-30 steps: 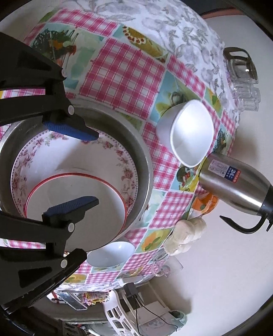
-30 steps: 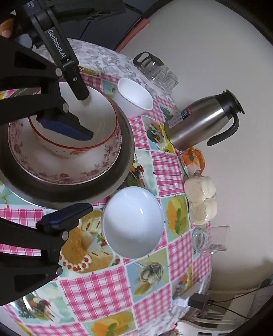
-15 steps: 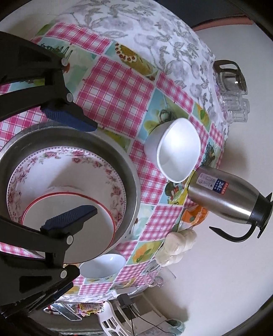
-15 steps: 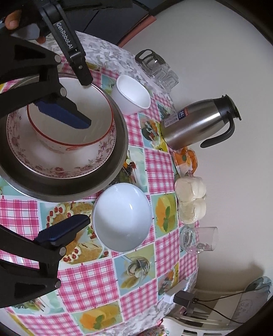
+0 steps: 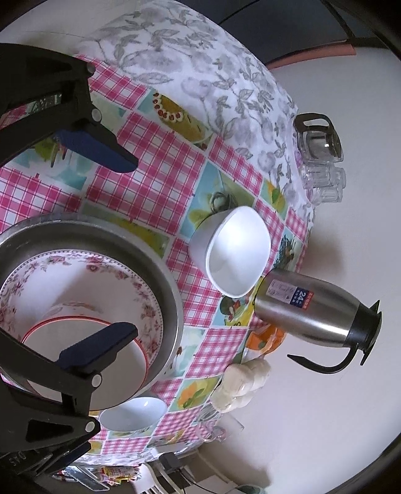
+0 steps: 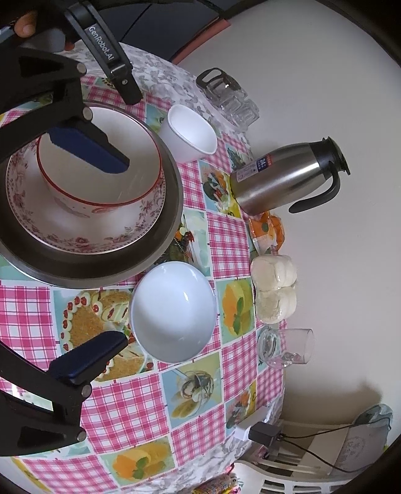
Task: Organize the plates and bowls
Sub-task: 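Withdraw both tools from the basin and move toward the white square bowl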
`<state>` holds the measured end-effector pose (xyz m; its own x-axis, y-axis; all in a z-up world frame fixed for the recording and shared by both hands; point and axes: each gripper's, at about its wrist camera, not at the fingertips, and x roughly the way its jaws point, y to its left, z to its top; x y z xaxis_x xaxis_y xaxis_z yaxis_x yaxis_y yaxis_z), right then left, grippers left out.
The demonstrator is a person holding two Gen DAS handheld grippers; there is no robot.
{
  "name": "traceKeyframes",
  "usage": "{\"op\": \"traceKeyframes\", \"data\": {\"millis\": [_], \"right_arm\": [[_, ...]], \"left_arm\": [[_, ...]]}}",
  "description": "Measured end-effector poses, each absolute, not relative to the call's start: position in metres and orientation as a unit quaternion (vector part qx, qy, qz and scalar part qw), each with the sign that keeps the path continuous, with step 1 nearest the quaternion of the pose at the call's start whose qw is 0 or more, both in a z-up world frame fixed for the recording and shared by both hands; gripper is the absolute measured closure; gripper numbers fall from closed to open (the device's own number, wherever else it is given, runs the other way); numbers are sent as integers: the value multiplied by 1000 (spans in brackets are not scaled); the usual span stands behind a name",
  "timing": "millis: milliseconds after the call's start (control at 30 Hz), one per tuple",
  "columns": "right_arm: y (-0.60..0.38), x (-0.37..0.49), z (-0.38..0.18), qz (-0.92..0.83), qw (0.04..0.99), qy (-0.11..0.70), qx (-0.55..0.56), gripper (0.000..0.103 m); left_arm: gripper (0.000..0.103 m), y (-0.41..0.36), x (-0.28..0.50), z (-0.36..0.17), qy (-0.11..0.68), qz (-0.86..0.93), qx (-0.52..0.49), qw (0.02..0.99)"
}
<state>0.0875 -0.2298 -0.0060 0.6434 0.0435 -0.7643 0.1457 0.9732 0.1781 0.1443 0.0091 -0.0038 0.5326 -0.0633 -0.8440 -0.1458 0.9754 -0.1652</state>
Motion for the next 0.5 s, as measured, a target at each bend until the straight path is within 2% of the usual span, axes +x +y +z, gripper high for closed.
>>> {"op": "traceKeyframes", "data": {"millis": [500], "right_arm": [[-228,81,2,-26,912,395,109,0]], "left_arm": [[5,23,146,-2,469,23,-115,875]]}}
